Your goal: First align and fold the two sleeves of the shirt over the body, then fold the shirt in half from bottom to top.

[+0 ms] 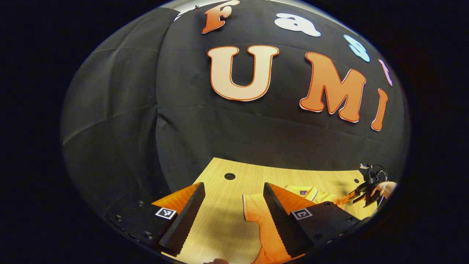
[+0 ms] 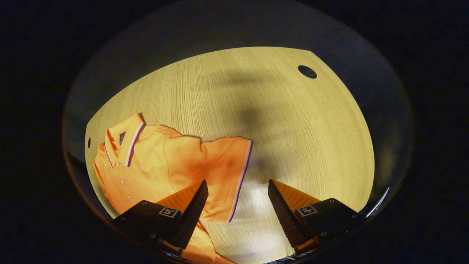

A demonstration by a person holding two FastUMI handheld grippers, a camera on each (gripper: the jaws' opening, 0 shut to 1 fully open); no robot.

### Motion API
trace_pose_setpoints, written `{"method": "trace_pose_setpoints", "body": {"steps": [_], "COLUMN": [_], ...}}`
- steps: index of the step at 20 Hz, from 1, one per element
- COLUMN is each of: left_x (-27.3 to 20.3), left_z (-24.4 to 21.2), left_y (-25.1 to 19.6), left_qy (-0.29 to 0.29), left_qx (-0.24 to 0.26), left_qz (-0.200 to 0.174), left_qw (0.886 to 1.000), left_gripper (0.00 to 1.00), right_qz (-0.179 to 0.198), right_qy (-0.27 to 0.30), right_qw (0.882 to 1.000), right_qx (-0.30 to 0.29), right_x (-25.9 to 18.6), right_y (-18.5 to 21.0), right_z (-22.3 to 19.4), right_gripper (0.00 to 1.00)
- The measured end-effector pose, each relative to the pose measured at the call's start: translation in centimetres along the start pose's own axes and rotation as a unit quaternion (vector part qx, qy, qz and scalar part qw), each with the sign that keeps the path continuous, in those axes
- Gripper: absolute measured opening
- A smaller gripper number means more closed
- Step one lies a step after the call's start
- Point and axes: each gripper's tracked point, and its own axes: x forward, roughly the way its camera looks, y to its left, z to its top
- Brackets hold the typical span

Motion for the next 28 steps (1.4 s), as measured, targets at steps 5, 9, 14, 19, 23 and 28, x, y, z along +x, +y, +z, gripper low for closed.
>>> {"method": "trace_pose_setpoints", "body": {"steps": [5,9,14,19,23,28], "left_x": [1.0,1.2,1.1,0.5,0.0,-0.4], "left_z": [-1.0,-1.5,-2.2,-1.6,-1.6,-1.6], "left_y": [0.7,1.2,1.4,2.5,3.4,4.6], "left_qy": [0.013,0.022,0.031,0.023,0.019,0.013], "left_qx": [-0.011,-0.016,-0.026,-0.017,-0.022,-0.037], "left_qz": [0.001,0.003,0.000,0.003,0.001,-0.010], "left_qw": [1.000,1.000,0.999,1.000,1.000,0.999], "left_gripper": [0.98,0.98,0.98,0.98,0.98,0.98], "right_qz": [-0.010,-0.007,0.016,0.013,-0.002,-0.011], "right_qy": [0.021,0.024,0.011,-0.012,-0.041,-0.082], "right_qw": [1.000,0.999,0.999,0.999,0.999,0.996], "right_qx": [0.017,0.026,0.048,0.046,0.010,-0.040], "right_x": [1.4,1.7,1.5,0.2,-2.6,-6.9], "right_y": [-0.4,-0.2,0.2,0.7,1.4,4.4], "right_z": [-0.7,-0.9,-0.8,-0.1,0.6,1.8], "right_gripper": [0.87,0.60,0.10,0.00,0.01,0.00]}}
